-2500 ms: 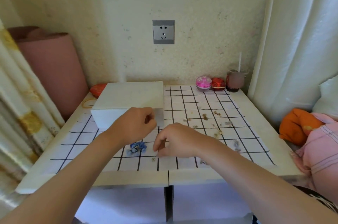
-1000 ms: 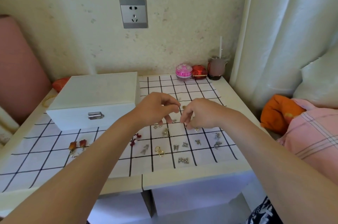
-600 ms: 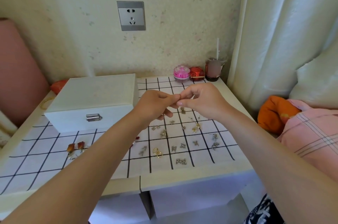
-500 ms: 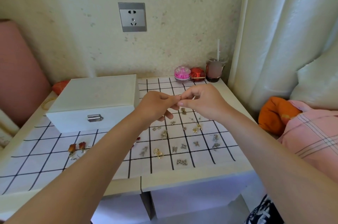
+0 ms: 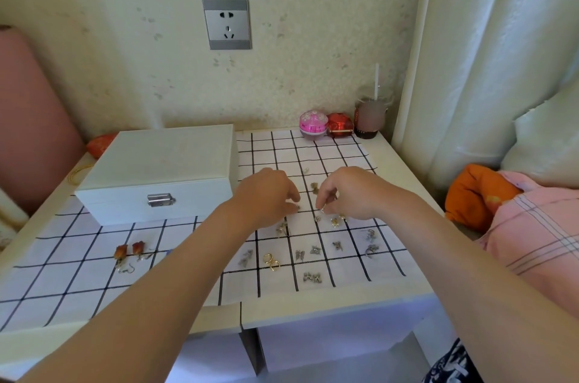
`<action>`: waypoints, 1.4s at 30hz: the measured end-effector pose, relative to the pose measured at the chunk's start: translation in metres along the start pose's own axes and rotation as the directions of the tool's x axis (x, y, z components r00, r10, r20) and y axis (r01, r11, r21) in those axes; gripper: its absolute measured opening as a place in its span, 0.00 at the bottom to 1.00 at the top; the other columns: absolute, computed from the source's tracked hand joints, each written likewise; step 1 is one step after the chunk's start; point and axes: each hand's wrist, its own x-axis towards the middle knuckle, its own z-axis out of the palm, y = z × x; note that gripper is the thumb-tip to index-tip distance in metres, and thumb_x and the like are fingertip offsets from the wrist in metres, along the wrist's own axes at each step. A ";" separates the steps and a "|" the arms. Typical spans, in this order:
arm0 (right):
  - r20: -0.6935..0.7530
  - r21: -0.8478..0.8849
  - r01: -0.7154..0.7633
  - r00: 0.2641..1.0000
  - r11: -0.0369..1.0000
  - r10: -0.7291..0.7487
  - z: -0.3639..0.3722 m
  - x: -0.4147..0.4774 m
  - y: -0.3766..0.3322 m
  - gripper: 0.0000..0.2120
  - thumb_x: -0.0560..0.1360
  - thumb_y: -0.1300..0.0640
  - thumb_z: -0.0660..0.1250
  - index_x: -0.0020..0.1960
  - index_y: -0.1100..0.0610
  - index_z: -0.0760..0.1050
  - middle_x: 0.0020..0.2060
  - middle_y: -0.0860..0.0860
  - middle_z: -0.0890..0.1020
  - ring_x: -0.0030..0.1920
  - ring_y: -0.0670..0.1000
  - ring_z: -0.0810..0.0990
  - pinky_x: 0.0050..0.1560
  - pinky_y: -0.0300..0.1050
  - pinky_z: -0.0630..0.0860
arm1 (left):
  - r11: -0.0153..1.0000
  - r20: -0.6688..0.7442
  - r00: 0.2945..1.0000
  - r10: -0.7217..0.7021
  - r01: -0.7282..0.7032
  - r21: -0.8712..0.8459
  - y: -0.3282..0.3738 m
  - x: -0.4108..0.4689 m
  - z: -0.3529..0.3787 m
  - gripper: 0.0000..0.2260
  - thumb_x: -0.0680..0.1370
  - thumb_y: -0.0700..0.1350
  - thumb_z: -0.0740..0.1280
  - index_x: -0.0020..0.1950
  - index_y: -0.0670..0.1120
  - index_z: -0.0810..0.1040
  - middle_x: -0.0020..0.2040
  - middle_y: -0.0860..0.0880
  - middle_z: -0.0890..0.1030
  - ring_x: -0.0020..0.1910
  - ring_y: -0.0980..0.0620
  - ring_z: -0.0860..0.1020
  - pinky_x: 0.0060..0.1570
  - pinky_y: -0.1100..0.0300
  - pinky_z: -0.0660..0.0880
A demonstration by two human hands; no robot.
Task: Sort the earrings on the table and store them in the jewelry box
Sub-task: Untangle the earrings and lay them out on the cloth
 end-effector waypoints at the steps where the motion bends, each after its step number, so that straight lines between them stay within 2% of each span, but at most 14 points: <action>1: 0.018 0.016 0.001 1.000 1.000 -0.001 0.000 0.001 -0.001 0.06 0.74 0.57 0.73 0.46 0.46 0.85 0.41 0.40 0.82 0.44 0.41 0.79 0.43 0.37 0.72 | 1.000 -0.004 1.000 0.011 -0.011 0.019 0.000 0.002 0.002 0.08 0.77 0.54 0.69 0.55 0.58 0.83 0.53 0.57 0.78 0.57 0.54 0.74 0.50 0.57 0.73; 4: 0.047 0.038 0.002 0.999 0.999 -0.003 0.000 0.001 -0.001 0.07 0.74 0.58 0.73 0.48 0.47 0.86 0.41 0.39 0.82 0.44 0.41 0.79 0.45 0.38 0.74 | 1.000 0.009 1.000 0.012 -0.012 -0.001 0.000 0.008 0.006 0.05 0.76 0.51 0.70 0.51 0.57 0.83 0.50 0.58 0.79 0.53 0.55 0.76 0.45 0.59 0.72; 7: 0.035 0.024 0.012 0.999 1.000 -0.013 -0.002 0.000 0.001 0.12 0.75 0.62 0.71 0.53 0.47 0.85 0.43 0.42 0.83 0.47 0.43 0.80 0.49 0.39 0.75 | 1.000 0.026 1.000 0.006 -0.006 0.001 0.002 0.011 0.007 0.04 0.76 0.50 0.70 0.50 0.56 0.83 0.50 0.57 0.82 0.50 0.55 0.78 0.45 0.60 0.74; 10: -0.003 0.061 0.028 1.000 0.998 -0.028 -0.010 -0.007 0.000 0.10 0.73 0.57 0.74 0.51 0.45 0.84 0.44 0.44 0.84 0.49 0.45 0.81 0.54 0.44 0.78 | 1.000 0.027 1.000 0.001 -0.001 0.013 0.002 0.011 0.006 0.03 0.76 0.51 0.70 0.49 0.56 0.82 0.49 0.57 0.82 0.49 0.56 0.77 0.44 0.60 0.74; 14: 0.080 -0.051 0.024 0.997 0.998 -0.020 -0.015 -0.030 -0.011 0.06 0.70 0.51 0.77 0.46 0.43 0.85 0.41 0.39 0.83 0.44 0.40 0.80 0.46 0.41 0.77 | 1.000 0.006 1.000 0.020 -0.020 0.009 0.004 0.008 0.006 0.03 0.76 0.49 0.69 0.48 0.56 0.81 0.48 0.57 0.81 0.49 0.56 0.77 0.44 0.61 0.73; 16: 0.127 -0.146 0.016 0.992 0.989 0.003 -0.008 -0.040 -0.017 0.08 0.68 0.47 0.78 0.47 0.43 0.84 0.40 0.37 0.82 0.42 0.39 0.80 0.43 0.40 0.76 | 0.999 0.002 0.999 0.032 -0.032 -0.017 0.005 0.007 0.006 0.03 0.76 0.48 0.69 0.46 0.56 0.81 0.48 0.58 0.81 0.49 0.57 0.77 0.43 0.62 0.71; 21: 0.129 -0.302 0.065 0.991 0.951 -0.027 0.006 -0.045 -0.024 0.07 0.70 0.50 0.76 0.48 0.48 0.85 0.39 0.39 0.81 0.40 0.42 0.77 0.39 0.40 0.72 | 0.997 0.017 1.000 0.002 -0.001 -0.082 0.005 0.005 0.007 0.03 0.75 0.50 0.70 0.42 0.58 0.78 0.46 0.58 0.81 0.47 0.57 0.78 0.43 0.61 0.73; 25: 0.129 -0.210 0.064 0.991 0.976 -0.037 0.004 -0.042 -0.023 0.04 0.72 0.54 0.75 0.47 0.48 0.85 0.41 0.40 0.83 0.40 0.39 0.78 0.43 0.39 0.75 | 0.983 -0.036 0.999 -0.008 0.001 -0.184 0.000 0.004 0.002 0.02 0.76 0.50 0.69 0.44 0.56 0.79 0.46 0.59 0.81 0.43 0.56 0.81 0.40 0.59 0.77; 28: 0.098 -0.103 0.080 0.993 0.991 -0.070 -0.001 -0.037 -0.023 0.02 0.73 0.54 0.74 0.45 0.48 0.85 0.43 0.40 0.83 0.44 0.39 0.79 0.47 0.40 0.76 | 0.970 -0.094 0.995 -0.025 0.001 -0.243 -0.008 0.004 -0.005 0.01 0.76 0.49 0.69 0.45 0.55 0.79 0.46 0.59 0.81 0.44 0.56 0.81 0.47 0.54 0.80; 31: -0.047 0.078 0.114 0.993 0.990 -0.110 -0.008 -0.029 -0.024 0.02 0.73 0.52 0.75 0.42 0.45 0.84 0.42 0.39 0.83 0.42 0.37 0.80 0.44 0.36 0.76 | 0.965 -0.127 0.991 -0.037 0.002 -0.264 -0.015 0.006 -0.009 0.02 0.75 0.49 0.70 0.43 0.56 0.79 0.45 0.59 0.81 0.48 0.58 0.79 0.50 0.55 0.78; 34: -0.218 0.128 0.127 0.971 0.984 -0.097 -0.011 -0.015 -0.020 0.03 0.73 0.52 0.74 0.42 0.45 0.83 0.41 0.40 0.83 0.37 0.35 0.78 0.39 0.34 0.72 | 0.968 -0.113 0.994 -0.014 -0.015 -0.249 -0.014 0.007 -0.008 0.01 0.75 0.50 0.70 0.45 0.56 0.79 0.45 0.59 0.81 0.47 0.58 0.79 0.49 0.56 0.78; 38: -0.229 0.051 0.059 0.972 0.997 -0.046 -0.006 0.003 -0.014 0.03 0.73 0.53 0.73 0.44 0.45 0.83 0.41 0.40 0.83 0.43 0.40 0.80 0.42 0.39 0.73 | 0.984 -0.016 1.000 0.023 -0.025 -0.177 -0.007 0.008 -0.001 0.02 0.77 0.51 0.68 0.46 0.58 0.81 0.46 0.59 0.82 0.31 0.58 0.81 0.37 0.60 0.79; 39: -0.206 0.017 0.051 0.977 0.999 -0.047 -0.004 0.006 -0.014 0.04 0.74 0.54 0.72 0.44 0.45 0.83 0.41 0.40 0.83 0.44 0.41 0.80 0.42 0.39 0.72 | 0.990 -0.013 0.999 0.029 -0.031 -0.140 -0.006 0.009 0.001 0.03 0.77 0.52 0.68 0.47 0.58 0.82 0.47 0.59 0.82 0.32 0.59 0.80 0.38 0.60 0.78; 42: -0.153 -0.080 0.056 0.986 0.995 -0.068 0.001 0.015 -0.020 0.07 0.73 0.57 0.71 0.45 0.46 0.84 0.41 0.39 0.82 0.45 0.43 0.80 0.45 0.42 0.75 | 0.997 -0.048 0.997 0.063 -0.065 -0.037 -0.007 0.012 0.006 0.05 0.76 0.52 0.70 0.49 0.57 0.84 0.49 0.58 0.81 0.49 0.57 0.76 0.44 0.58 0.74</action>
